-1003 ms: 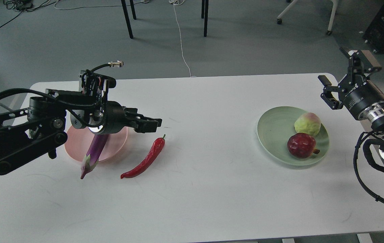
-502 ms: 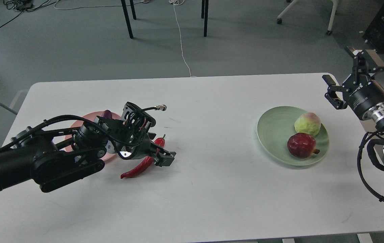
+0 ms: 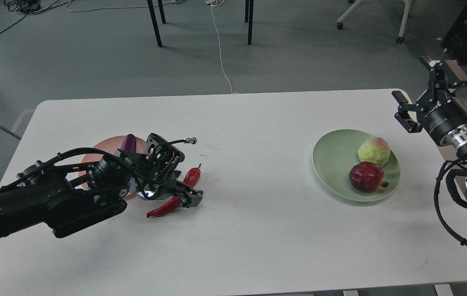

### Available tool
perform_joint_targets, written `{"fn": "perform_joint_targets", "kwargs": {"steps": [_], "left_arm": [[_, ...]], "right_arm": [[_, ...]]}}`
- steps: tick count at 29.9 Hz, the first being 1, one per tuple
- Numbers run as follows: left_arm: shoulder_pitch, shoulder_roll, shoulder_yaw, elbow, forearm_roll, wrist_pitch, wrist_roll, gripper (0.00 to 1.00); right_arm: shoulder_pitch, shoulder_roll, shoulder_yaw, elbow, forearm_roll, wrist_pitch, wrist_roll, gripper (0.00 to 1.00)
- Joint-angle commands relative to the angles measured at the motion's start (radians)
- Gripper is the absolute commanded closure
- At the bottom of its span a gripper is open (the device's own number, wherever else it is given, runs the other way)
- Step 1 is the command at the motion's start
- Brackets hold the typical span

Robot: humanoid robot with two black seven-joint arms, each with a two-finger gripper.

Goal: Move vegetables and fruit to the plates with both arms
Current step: 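Lower the left gripper onto the red chili pepper and grasp it, then carry the chili pepper with the left gripper onto the pink plate and release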

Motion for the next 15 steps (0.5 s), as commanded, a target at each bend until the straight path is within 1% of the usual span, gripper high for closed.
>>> {"fn": "perform_joint_targets", "kwargs": {"steps": [1,2,7,10,13,15], "left_arm": [[-0.002,-0.003,-0.003,0.000,-0.006,0.000,0.005,0.72],[-0.002,-0.003,-0.006,0.000,-0.011,0.000,0.008,0.78],[-0.018,-0.004,-0.021,-0.004,-0.084,0.000,0.014,0.84],[-0.060,0.005,-0.020,-0.006,-0.167,0.000,0.033,0.86],[-0.114,0.031,-0.021,-0.017,-0.245,0.000,0.033,0.86],[-0.162,0.071,-0.021,-0.029,-0.299,0.000,0.034,0.86]], "right_arm": [[0.000,0.003,0.000,0.000,0.000,-0.002,0.000,0.02],[0.000,0.004,0.000,0.000,0.000,-0.002,0.000,0.02],[0.000,0.004,0.000,-0.002,0.000,-0.002,0.000,0.02],[0.000,0.004,0.000,-0.002,0.000,-0.002,0.000,0.02],[0.000,0.006,0.000,-0.003,0.000,-0.002,0.000,0.02],[0.000,0.004,0.001,-0.003,0.000,-0.003,0.000,0.02]]}}
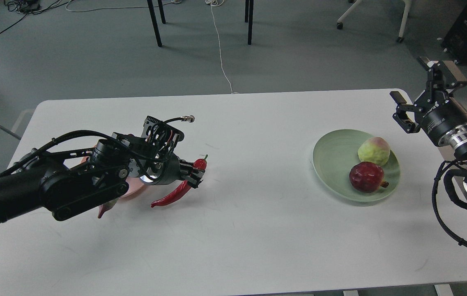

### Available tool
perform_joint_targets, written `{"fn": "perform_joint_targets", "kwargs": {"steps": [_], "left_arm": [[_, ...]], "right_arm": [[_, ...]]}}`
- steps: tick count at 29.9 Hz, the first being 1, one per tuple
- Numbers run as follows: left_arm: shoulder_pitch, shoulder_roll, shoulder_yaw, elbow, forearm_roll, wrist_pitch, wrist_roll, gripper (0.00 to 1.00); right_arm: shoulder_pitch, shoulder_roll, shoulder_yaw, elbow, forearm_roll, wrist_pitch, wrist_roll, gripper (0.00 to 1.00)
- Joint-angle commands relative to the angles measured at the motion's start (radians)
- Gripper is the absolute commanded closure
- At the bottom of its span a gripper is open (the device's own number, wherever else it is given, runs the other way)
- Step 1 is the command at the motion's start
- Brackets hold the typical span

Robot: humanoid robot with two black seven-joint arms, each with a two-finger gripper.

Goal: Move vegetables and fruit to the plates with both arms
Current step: 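Carry the chili pepper with the left gripper onto the pink plate and release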

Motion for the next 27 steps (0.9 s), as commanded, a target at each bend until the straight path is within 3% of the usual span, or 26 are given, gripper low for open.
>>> {"fn": "perform_joint_targets", "kwargs": {"steps": [1,8,17,23,25,27], "left_arm": [[-0.087,0.065,-0.001,-0.017,-0.098,0.000,0.000,0.86],[-0.185,0.250,0.012,0.008,-0.160,0.000,-0.044,0.85],[-0.044,0.378,0.024,0.072,-0.152,0.000,-0.058,0.83],[0.003,0.369,0.021,0.134,-0.160,0.000,-0.056,0.74],[0.003,0.367,0.021,0.137,-0.163,0.000,-0.056,0.66],[0.003,0.364,0.019,0.137,-0.161,0.000,-0.055,0.47]], "right_arm": [[0.000,-0.001,0.001,0.000,0.000,-0.001,0.000,0.02],[0.000,-0.004,0.001,0.001,0.000,-0.001,0.000,0.01],[-0.001,-0.004,0.001,0.001,0.000,0.000,0.000,0.02],[-0.005,-0.009,0.001,0.001,0.000,0.000,0.000,0.02],[-0.005,-0.009,0.000,0.001,0.000,0.000,0.000,0.02],[-0.005,-0.009,0.000,0.001,0.000,0.000,0.000,0.02]]}}
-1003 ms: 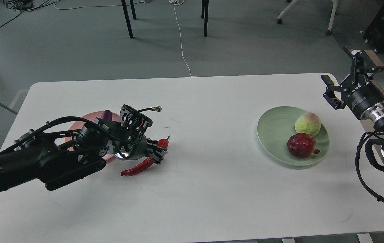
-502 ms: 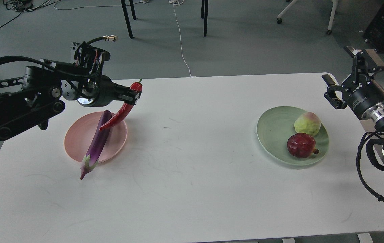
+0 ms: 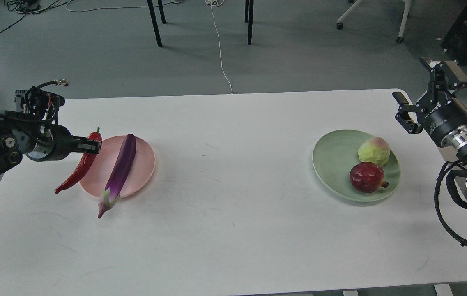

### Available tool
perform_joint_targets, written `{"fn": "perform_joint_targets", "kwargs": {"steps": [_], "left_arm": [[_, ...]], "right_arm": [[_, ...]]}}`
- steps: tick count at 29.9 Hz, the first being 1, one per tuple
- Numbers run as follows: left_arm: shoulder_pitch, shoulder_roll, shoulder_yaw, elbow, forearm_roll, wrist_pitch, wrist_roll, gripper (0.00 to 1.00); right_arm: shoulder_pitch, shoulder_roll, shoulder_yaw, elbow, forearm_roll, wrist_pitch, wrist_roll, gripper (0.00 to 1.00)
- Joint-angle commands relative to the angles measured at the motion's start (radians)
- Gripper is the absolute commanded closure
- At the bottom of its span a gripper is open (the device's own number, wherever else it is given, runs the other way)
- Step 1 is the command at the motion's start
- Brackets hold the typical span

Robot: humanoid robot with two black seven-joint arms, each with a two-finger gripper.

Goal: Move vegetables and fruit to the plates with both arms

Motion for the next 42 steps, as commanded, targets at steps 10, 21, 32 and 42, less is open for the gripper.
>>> {"fn": "perform_joint_targets", "kwargs": {"steps": [10,21,32,42], "left_arm": [[0.002,0.018,-0.082,-0.019,-0.083,0.000,-0.002,0.00],[0.112,-0.063,-0.269,-0.162,-0.774,0.215,-0.155,0.00],[0.536,-0.539,-0.818,-0.165,-0.824,0.329,-0.164,0.00],[0.601,-0.527,-0.940,-0.064,-0.767,0.271,-0.226,0.01]], "right_arm": [[-0.002,0.000,-0.015,-0.003,-0.003,0.002,0.000,0.02],[0.021,0.012,-0.015,-0.001,-0.006,-0.006,0.000,0.02],[0.073,0.132,-0.011,0.014,0.001,-0.073,0.000,0.01],[0.048,0.167,-0.041,0.065,0.008,0.095,0.000,0.01]]}}
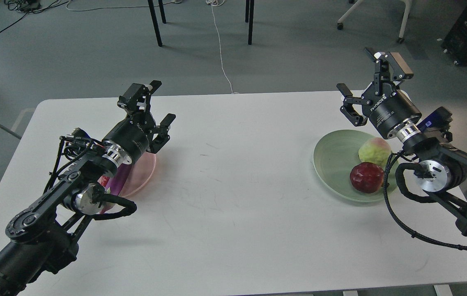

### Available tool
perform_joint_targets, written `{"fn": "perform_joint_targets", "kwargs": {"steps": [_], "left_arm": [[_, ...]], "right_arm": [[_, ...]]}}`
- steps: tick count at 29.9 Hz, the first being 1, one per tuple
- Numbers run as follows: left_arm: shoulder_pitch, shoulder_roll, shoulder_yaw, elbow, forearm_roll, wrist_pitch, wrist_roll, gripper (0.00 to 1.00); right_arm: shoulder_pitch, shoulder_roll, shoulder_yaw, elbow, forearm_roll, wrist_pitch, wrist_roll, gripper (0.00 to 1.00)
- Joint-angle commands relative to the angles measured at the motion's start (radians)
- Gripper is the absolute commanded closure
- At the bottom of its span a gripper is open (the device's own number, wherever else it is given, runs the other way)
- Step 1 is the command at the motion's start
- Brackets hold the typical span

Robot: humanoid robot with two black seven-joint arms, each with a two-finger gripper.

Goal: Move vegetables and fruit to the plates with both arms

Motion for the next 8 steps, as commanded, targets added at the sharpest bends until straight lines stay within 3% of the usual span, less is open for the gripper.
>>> {"fn": "perform_joint_targets", "kwargs": {"steps": [1,3,8], "left_arm": [[0.002,0.013,-0.027,0.044,0.011,-0.042,-0.036,0.00],[0.002,0.008,-0.033,0.057,0.014,-0.046,-0.059,0.00],[0.028,-0.006,-0.059,0.051,0.013,-0.049,-0.062,0.00]], "right_arm": [[-0.030,-0.001,-0.010,-0.005,-0.003,0.083,0.000,0.01],[-0.047,0.001,-0.002,-0.006,-0.003,0.084,0.000,0.01],[-0.053,0.015,0.025,0.005,-0.002,0.092,0.000,0.01]]}}
